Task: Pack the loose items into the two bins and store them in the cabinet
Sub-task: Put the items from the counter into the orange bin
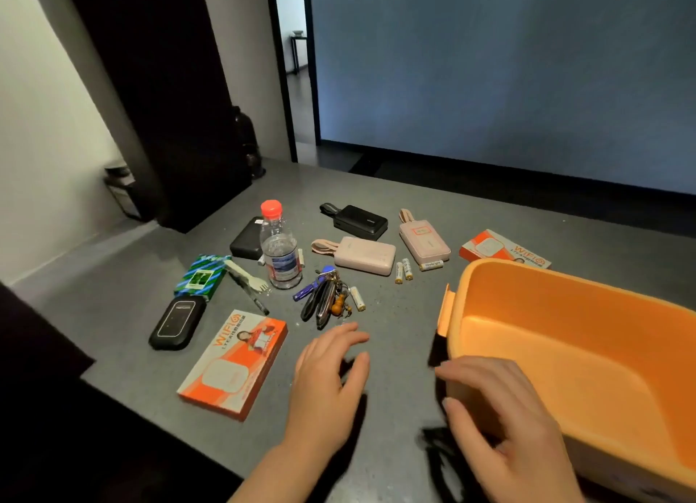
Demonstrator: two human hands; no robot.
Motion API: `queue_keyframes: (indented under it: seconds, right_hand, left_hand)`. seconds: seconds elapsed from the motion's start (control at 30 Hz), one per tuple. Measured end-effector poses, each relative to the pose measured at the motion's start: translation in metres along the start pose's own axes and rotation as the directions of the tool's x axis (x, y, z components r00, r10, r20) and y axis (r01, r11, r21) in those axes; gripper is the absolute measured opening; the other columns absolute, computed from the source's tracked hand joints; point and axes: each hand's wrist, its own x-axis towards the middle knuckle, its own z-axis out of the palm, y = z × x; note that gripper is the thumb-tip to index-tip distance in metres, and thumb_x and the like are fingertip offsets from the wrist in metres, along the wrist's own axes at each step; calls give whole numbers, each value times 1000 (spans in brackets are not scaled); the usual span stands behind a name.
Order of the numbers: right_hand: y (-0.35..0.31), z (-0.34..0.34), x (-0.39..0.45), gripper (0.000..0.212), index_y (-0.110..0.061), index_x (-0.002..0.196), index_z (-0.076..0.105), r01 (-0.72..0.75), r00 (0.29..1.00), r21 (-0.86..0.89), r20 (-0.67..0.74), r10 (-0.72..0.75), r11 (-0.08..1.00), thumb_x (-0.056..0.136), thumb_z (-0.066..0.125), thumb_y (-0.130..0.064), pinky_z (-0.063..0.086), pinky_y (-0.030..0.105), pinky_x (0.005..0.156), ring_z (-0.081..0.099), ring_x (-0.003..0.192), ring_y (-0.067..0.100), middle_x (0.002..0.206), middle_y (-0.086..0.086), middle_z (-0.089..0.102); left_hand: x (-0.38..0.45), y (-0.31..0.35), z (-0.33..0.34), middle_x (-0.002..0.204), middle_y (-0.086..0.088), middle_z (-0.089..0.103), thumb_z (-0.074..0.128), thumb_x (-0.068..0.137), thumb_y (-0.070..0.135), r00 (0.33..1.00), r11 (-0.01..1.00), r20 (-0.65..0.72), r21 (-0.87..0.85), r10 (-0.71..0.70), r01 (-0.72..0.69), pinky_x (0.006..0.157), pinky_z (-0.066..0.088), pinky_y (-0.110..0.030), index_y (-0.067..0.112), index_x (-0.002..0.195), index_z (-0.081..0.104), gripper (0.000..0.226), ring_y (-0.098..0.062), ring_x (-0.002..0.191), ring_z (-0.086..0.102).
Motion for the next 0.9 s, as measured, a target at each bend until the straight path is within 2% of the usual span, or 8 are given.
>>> queue_keyframes:
  seconds: [0.07, 0.17, 0.27, 0.37, 0.53, 0.73, 0.9]
  right_hand:
    - [-4, 30, 2, 18, -28, 100, 66, 41, 997, -7, 67, -40, 999, 84, 59, -24, 42, 18, 83, 57, 99, 4, 103, -17, 60]
    - [1, 72, 5, 24, -38, 105, 58, -11, 989, -40, 146, 17, 999, 83, 59, -29, 45, 21, 80, 56, 100, 0, 106, -24, 56]
    - [12, 97, 20, 25, -41, 105, 57, -184, 974, -28, 132, 186, 983, 82, 59, -32, 43, 14, 75, 54, 99, -4, 105, -29, 54]
    - [31, 123, 52, 20, -43, 100, 59, -359, 925, -45, 117, 362, 932, 88, 62, -27, 38, 15, 67, 53, 98, -2, 99, -28, 55]
    - [67, 175, 105, 15, -29, 104, 64, -553, 821, -105, 102, 562, 827, 90, 62, -27, 48, 27, 84, 55, 101, 7, 99, -18, 57]
    - [84, 206, 133, 24, -26, 112, 60, -592, 759, -303, 100, 643, 747, 91, 56, -38, 45, 30, 83, 50, 108, 12, 106, -9, 58]
    - [86, 209, 139, 23, -26, 110, 58, -543, 762, -435, 104, 639, 719, 93, 50, -41, 42, 30, 79, 48, 111, 13, 111, -8, 58]
  left_hand:
    - [6, -19, -14, 122, 27, 52, 50, 89, 40, 998, 999, -24, 6, -52, 52, 103, 38, -34, 40, 110, 61, 24, 3, 120, 44]
    - [25, -42, -29, 118, 24, 55, 57, 91, 27, 996, 995, -32, 59, -84, 86, 100, 41, -37, 37, 109, 61, 22, 3, 115, 46]
    - [51, -59, -41, 115, 24, 55, 60, 89, 25, 996, 992, -14, 86, -91, 91, 98, 42, -35, 35, 109, 62, 22, 0, 111, 49]
    - [82, -73, -47, 109, 23, 54, 62, 87, 23, 996, 994, -2, 69, -86, 86, 93, 44, -31, 32, 107, 61, 22, -3, 105, 52]
    - [123, -89, -27, 111, 17, 55, 62, 88, 25, 989, 996, 118, 26, -85, 83, 88, 40, -21, 28, 112, 62, 24, -5, 105, 53]
    - [157, -100, -6, 120, 9, 56, 62, 86, 40, 973, 990, 206, 116, -101, 78, 91, 37, -21, 25, 123, 55, 41, -11, 114, 48]
    - [169, -103, -1, 111, 12, 58, 64, 78, 47, 980, 975, 188, 221, -65, 22, 87, 39, -24, 27, 118, 57, 44, -11, 109, 47]
